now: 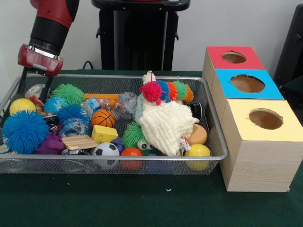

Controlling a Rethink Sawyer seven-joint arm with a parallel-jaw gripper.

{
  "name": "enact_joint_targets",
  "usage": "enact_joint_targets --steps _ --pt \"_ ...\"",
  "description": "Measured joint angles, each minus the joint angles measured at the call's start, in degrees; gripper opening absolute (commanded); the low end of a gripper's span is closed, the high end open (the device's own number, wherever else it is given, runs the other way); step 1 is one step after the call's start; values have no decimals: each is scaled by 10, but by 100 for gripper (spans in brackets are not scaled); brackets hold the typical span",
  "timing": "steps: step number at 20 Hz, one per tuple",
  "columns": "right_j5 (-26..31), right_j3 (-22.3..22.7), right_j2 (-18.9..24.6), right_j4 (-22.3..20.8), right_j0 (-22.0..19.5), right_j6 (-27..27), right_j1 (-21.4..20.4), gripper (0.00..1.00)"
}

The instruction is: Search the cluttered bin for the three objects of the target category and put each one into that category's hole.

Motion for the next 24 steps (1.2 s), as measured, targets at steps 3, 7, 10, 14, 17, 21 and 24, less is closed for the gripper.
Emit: enact_joint_targets --steps 3,7,10,14,17,21,24 --pt "-17 -4 -23 6 15 0 10 100" --pt "-17 -6 -36 6 22 0 13 100" --pt "-8 -12 -34 -8 19 0 12 100" --pt "87 -22 33 -108 -29 6 -17 100" --pt "147 -28 109 -151 -83 9 -57 100" --pt "240 -4 253 -190 -192 8 -106 100" --pt "284 14 322 -190 -250 9 -117 100"
